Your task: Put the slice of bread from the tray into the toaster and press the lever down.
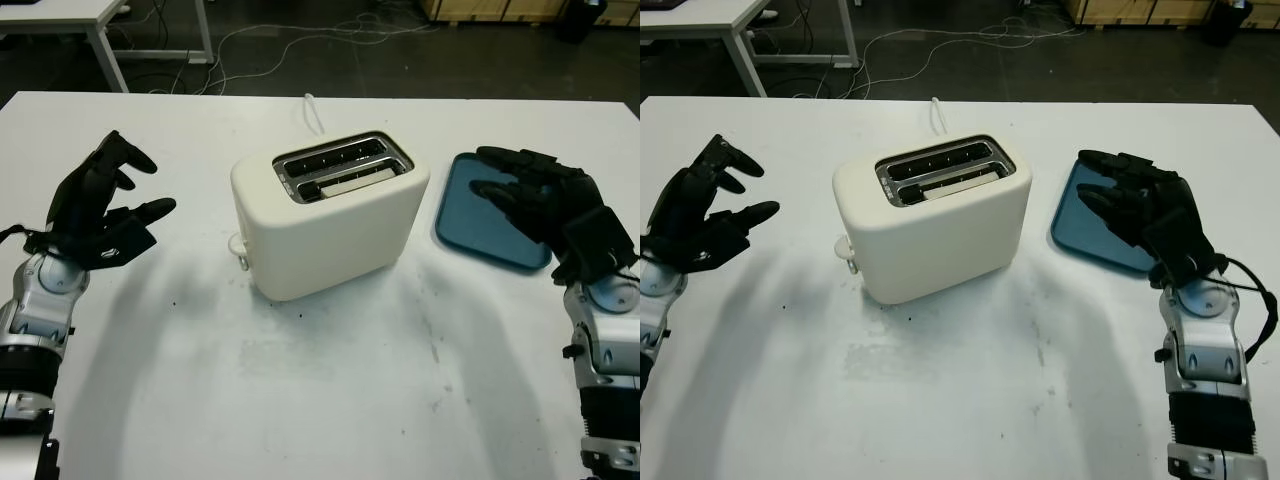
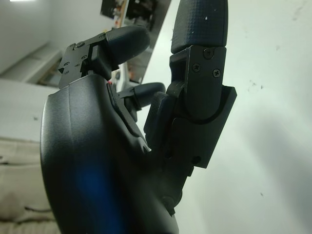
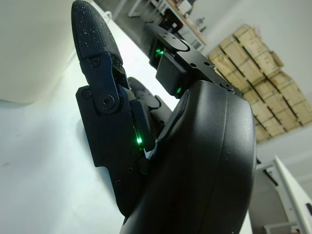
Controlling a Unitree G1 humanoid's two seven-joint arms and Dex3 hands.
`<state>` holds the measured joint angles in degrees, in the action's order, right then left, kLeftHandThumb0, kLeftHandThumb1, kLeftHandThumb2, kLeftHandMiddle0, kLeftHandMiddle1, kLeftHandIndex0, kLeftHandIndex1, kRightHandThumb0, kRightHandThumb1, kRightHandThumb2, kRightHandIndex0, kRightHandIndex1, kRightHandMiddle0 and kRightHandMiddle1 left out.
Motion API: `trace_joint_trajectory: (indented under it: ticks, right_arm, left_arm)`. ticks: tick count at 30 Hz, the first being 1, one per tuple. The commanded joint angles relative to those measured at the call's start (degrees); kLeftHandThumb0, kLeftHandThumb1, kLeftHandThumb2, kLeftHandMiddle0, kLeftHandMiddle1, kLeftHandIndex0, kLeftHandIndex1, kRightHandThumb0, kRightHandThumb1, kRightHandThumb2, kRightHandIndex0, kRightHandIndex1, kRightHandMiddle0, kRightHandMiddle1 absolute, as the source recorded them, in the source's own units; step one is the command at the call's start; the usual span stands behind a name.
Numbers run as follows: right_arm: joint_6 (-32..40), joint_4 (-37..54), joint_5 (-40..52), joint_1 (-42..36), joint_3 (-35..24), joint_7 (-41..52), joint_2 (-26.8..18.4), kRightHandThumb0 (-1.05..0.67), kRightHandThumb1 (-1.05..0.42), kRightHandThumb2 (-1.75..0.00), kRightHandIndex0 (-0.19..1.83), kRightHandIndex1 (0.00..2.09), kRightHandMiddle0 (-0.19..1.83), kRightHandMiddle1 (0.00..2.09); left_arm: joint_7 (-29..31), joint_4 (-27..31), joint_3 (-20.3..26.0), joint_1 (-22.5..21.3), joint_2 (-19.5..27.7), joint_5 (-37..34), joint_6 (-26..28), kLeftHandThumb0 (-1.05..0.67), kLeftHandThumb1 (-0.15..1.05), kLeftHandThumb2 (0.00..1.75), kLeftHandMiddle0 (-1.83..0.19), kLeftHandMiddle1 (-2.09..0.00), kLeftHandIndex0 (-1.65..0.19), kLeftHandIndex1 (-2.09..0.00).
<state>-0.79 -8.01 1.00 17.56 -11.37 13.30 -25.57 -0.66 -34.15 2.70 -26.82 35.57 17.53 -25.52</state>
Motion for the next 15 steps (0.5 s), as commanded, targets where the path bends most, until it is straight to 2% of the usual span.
trace_joint_trajectory:
  ticks: [1, 15]
  right_arm:
    - [-2.05, -0.61, -0.50, 1.04, 0.28, -0.34, -0.35, -0.83, -0.91, 0.00, 0.83, 0.00, 0.73, 0.00]
    - [-2.52, 0.90, -1.72, -0.35, 0.89, -1.42, 0.22, -0.82, -0.92, -0.02, 0.82, 0.00, 0.72, 0.00]
  left_arm:
    - [0.75, -0.95, -0.54, -0.88, 0.86, 0.06, -1.42, -1.05, 0.92, 0.40, -0.13, -1.75, 0.00, -1.75]
    - [1.96, -0.73, -0.51, -0.10, 0.36, -0.35, -1.85, -1.05, 0.92, 0.43, -0.17, -1.75, 0.00, -1.75]
